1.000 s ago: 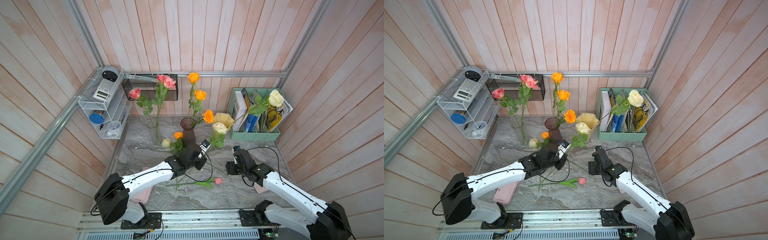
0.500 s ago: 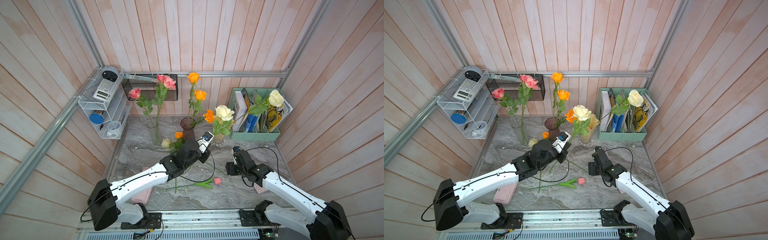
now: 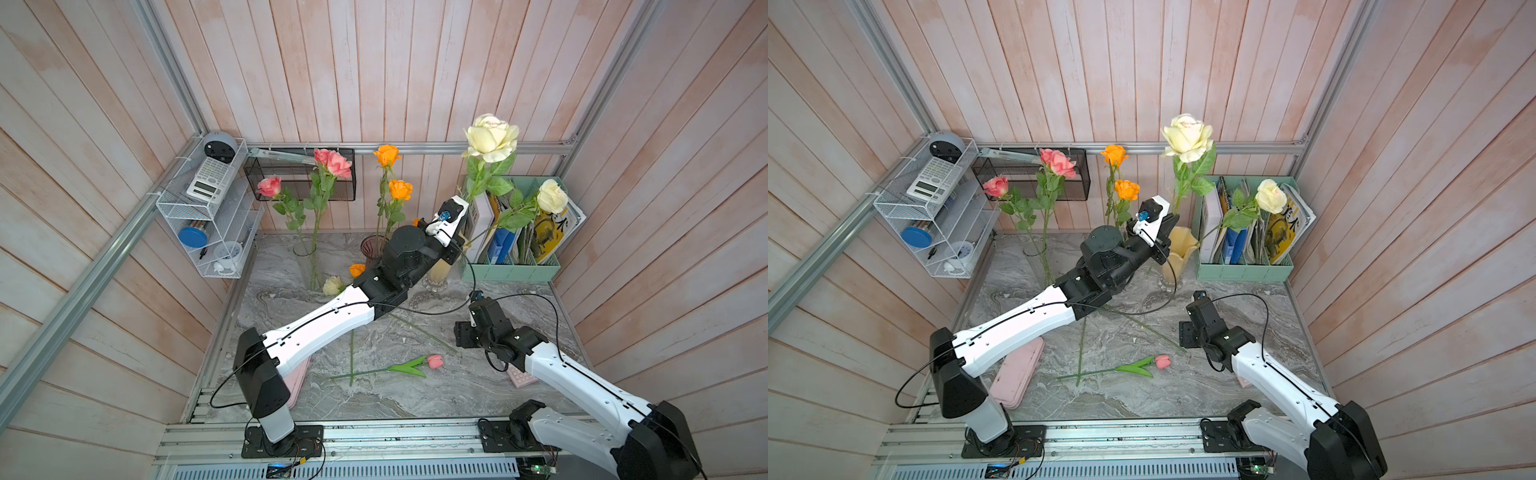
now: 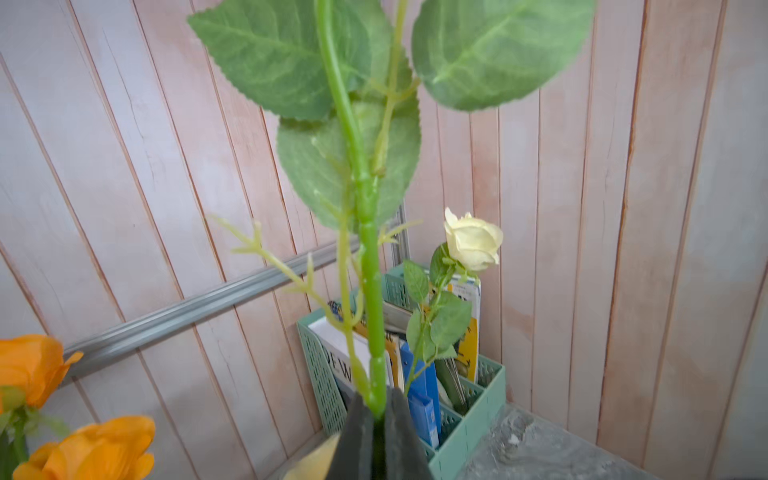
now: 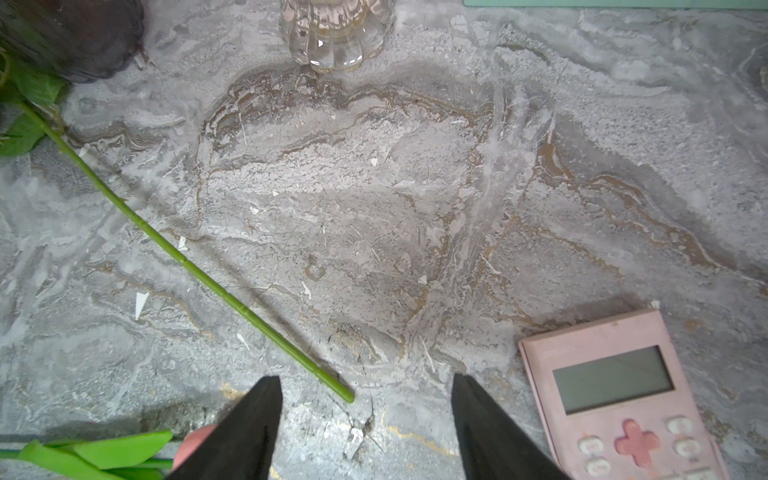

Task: Arrange the flowers in different vases according to their colors
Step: Insert the flower into the vase.

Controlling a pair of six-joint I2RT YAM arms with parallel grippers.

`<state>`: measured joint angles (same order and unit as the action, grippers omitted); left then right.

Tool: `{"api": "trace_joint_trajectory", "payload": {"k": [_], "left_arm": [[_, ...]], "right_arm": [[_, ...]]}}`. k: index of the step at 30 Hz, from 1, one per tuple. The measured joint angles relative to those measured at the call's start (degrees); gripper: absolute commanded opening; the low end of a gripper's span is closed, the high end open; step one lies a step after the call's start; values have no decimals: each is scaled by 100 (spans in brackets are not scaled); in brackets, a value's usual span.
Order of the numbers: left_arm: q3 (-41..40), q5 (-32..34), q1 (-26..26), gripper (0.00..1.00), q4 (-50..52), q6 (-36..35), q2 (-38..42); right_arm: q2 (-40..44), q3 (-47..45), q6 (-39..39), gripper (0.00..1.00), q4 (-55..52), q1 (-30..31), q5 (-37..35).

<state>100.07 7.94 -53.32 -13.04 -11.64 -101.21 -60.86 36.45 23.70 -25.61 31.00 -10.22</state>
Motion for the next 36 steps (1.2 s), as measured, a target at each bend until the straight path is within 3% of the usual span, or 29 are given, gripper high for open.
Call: {"api": "trace_joint_trajectory", "payload": {"k": [10, 16, 22, 30, 33, 36], "left_arm": [[1808, -166, 575, 0, -894, -11, -1794], [2151, -352, 833, 0, -1147, 323, -2531], [1086, -358, 774, 43, -1572, 595, -2498], [-492, -177, 636, 60, -1617, 673, -1871], [-911, -9, 560, 76, -1528, 603, -1292], [-1390, 216, 393, 79, -1204, 452, -420]], "right_arm": [[-275, -20, -22, 71, 144, -74, 120], [-310, -20, -103, 71, 162, -94, 197], [-271, -20, -127, 71, 157, -111, 271], [219, -140, -103, 71, 153, -122, 328], [415, -236, -79, 71, 129, -127, 376], [636, -334, -22, 72, 109, -131, 433]]}}
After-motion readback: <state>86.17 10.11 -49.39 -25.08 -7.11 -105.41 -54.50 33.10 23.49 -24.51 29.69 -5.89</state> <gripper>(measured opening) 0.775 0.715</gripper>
